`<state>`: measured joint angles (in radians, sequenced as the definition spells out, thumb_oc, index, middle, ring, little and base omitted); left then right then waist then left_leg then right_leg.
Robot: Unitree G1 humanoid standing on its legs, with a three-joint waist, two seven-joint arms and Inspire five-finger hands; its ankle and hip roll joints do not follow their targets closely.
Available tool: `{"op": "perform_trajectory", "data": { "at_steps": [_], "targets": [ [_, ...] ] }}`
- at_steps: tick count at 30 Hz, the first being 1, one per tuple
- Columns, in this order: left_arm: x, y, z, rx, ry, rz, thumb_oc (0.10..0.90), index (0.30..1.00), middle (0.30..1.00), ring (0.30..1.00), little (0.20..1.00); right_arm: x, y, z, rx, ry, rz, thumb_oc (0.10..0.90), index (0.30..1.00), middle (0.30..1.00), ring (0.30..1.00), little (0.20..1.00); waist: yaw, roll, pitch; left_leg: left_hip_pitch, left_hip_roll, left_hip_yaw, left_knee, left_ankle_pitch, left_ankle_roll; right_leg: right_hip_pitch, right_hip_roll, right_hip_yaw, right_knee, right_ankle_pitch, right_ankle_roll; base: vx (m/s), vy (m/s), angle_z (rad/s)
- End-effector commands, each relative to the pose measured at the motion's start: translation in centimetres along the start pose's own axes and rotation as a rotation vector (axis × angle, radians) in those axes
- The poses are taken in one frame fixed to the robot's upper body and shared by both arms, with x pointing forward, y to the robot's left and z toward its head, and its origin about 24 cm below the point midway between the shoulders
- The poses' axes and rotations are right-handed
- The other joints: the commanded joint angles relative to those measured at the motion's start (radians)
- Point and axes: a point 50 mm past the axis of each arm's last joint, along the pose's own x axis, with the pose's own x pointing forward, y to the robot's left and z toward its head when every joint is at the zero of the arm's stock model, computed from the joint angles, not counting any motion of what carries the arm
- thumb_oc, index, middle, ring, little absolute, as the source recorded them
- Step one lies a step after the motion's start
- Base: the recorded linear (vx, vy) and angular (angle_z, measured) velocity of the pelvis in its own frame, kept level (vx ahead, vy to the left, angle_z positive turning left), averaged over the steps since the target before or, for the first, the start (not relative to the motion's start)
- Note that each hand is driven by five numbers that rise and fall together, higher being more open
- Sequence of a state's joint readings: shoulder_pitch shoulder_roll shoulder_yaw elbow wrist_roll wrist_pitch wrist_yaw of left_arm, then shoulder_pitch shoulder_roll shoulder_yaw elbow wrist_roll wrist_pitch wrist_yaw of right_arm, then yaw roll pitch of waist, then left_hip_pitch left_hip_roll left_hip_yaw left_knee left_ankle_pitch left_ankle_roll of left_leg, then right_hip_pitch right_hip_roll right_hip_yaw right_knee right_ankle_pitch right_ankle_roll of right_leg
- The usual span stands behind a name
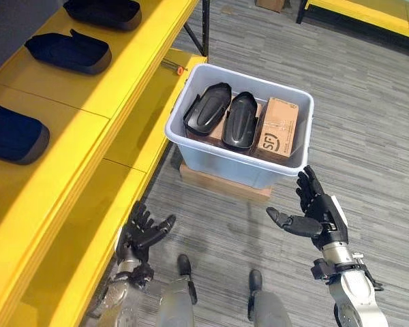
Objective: Move parts from the plastic box to the shelf.
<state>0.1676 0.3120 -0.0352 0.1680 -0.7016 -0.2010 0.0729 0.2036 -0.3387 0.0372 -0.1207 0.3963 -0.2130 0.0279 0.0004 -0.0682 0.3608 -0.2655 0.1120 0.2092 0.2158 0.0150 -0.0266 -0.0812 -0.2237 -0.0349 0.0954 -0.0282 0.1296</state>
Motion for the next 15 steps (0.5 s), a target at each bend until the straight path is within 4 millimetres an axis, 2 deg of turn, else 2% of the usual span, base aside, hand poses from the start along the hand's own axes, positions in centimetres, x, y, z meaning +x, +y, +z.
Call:
{"op": "perform_trajectory", "data": {
  "at_steps": [1,4,5,9,10,12,13,14,15],
  "targets": [
    [-0.6,-1.2,2.4,-0.008,-0.144,-0.099,0.9,1.0,1.0,1.0,1.0,1.3,-0.3,5.0,-0.036,-0.258,0.029,0.9,1.0,1.0,1.0,1.0,-0.023,0.014,-0.092,-0.032,0.093,-0.072,-0.024,0.036,-0.055,0.033,0.057,-0.065,0.03,-0.084,-0.006,0.11,0.115,-0.07],
    [-0.4,-1.3,2.8,0.014,-0.15,-0.112,0.9,1.0,1.0,1.0,1.0,1.6,-0.1,5.3,-0.044,-0.27,0.036,0.9,1.0,1.0,1.0,1.0,-0.024,0.005,-0.105,-0.039,0.078,-0.065,-0.012,0.012,-0.044,0.034,0.04,-0.061,0.004,-0.062,0.012,0.1,0.116,-0.04],
    [-0.3,-1.3,3.0,0.023,-0.152,-0.117,0.9,1.0,1.0,1.0,1.0,1.8,0.0,5.4,-0.044,-0.275,0.037,0.9,1.0,1.0,1.0,1.0,-0.025,0.0,-0.109,-0.042,0.069,-0.064,0.015,-0.021,-0.032,0.042,0.024,-0.057,-0.002,-0.056,0.023,0.14,0.175,-0.07],
    [0.0,-1.7,3.2,0.043,-0.151,-0.138,0.9,1.0,1.0,1.0,1.0,2.0,0.1,5.5,-0.049,-0.281,0.038,0.9,1.0,1.0,1.0,1.0,-0.029,-0.001,-0.122,-0.051,0.045,-0.065,0.056,-0.061,-0.009,0.042,0.0,-0.051,0.018,-0.042,0.038,0.1,0.172,-0.03],
    [0.3,-2.0,3.3,0.063,-0.153,-0.152,0.9,1.0,1.0,1.0,1.0,1.9,0.1,5.5,-0.049,-0.28,0.028,0.9,1.0,1.0,1.0,1.0,-0.038,0.003,-0.125,-0.028,0.018,-0.058,0.058,-0.089,0.016,0.023,-0.022,-0.044,0.093,0.005,0.059,0.09,0.257,-0.03],
    [0.4,-2.0,3.6,0.083,-0.161,-0.152,0.9,1.0,1.0,1.0,1.0,1.9,0.4,5.2,-0.053,-0.271,0.034,0.9,1.0,1.0,1.0,1.0,-0.057,0.02,-0.113,0.026,-0.007,-0.039,0.021,-0.101,0.048,-0.08,-0.022,-0.01,0.263,0.126,0.064,0.13,0.468,-0.02],
    [0.5,-2.0,3.6,0.105,-0.163,-0.149,0.9,1.0,1.0,1.0,1.0,2.1,0.7,4.9,-0.049,-0.265,0.031,0.9,1.0,1.0,1.0,1.0,-0.067,0.035,-0.082,0.11,-0.022,0.006,-0.024,-0.13,0.066,-0.186,-0.022,-0.103,0.337,0.099,0.046,0.17,0.483,-0.17],
    [0.5,-1.9,3.6,0.103,-0.161,-0.148,0.9,1.0,1.0,1.0,1.0,2.2,0.6,4.9,-0.057,-0.263,0.031,0.9,1.0,1.0,1.0,1.0,-0.069,0.033,-0.077,0.134,-0.031,0.017,-0.036,-0.136,0.066,-0.201,-0.024,-0.145,0.303,0.084,0.04,0.26,0.354,-0.98],
    [0.3,-1.8,3.3,0.098,-0.151,-0.146,0.9,1.0,1.0,1.0,1.0,2.1,0.4,4.8,-0.06,-0.257,0.027,0.9,1.0,1.0,1.0,1.0,-0.085,0.026,-0.071,0.176,-0.047,0.026,-0.063,-0.143,0.06,-0.227,0.006,-0.174,0.18,0.078,0.035,0.24,0.055,-1.06]
  ]
}}
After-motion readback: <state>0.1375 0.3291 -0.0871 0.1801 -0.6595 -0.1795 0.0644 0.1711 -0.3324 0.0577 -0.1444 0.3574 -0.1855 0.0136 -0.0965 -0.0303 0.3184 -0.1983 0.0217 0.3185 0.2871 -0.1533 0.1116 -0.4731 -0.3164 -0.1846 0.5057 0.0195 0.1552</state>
